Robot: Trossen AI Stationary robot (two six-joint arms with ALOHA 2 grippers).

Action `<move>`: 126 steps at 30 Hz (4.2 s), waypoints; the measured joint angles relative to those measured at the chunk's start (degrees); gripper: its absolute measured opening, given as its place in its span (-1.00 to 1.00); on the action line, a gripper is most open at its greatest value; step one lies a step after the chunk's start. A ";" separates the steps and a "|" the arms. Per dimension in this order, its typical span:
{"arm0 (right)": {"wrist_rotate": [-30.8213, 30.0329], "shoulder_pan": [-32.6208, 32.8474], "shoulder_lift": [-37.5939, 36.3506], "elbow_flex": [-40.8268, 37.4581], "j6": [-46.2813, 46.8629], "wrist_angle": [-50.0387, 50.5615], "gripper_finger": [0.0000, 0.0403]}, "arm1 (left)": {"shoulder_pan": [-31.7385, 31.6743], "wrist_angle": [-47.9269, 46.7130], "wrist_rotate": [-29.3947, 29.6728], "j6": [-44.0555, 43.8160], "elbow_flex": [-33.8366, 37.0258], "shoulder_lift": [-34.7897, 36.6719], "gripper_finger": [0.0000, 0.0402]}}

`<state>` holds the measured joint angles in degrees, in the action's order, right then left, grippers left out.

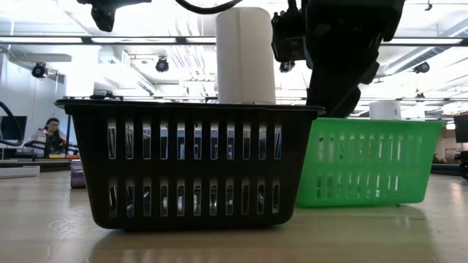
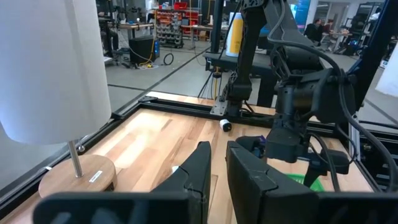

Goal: Pick & Place Office items
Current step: Put the light blue digital clock into the black bin

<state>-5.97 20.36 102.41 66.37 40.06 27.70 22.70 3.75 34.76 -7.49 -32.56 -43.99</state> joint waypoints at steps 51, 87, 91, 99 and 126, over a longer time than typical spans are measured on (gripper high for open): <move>-49.51 7.39 -37.58 -10.07 -14.00 7.87 0.61 | -16.60 -37.65 -20.01 -30.62 -24.10 -36.29 -0.71; -47.86 7.52 -43.06 -13.03 -13.15 9.78 0.61 | -28.15 -48.84 -35.65 -25.53 -41.35 -59.60 0.14; -47.50 7.52 -43.01 -13.03 -13.05 9.78 0.61 | -28.15 -47.04 -35.70 -25.53 -41.38 -60.14 0.14; -45.84 7.52 -43.04 -13.03 -13.03 9.73 0.61 | -28.15 -45.02 -35.93 -25.33 -41.35 -60.50 0.13; -44.55 7.52 -43.06 -12.92 -13.51 9.67 0.61 | -28.09 -42.90 -38.25 -24.65 -41.27 -65.44 0.13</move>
<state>-50.52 27.88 59.35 53.45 26.55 37.36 -5.39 -39.15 -3.49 -32.14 -73.82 -109.42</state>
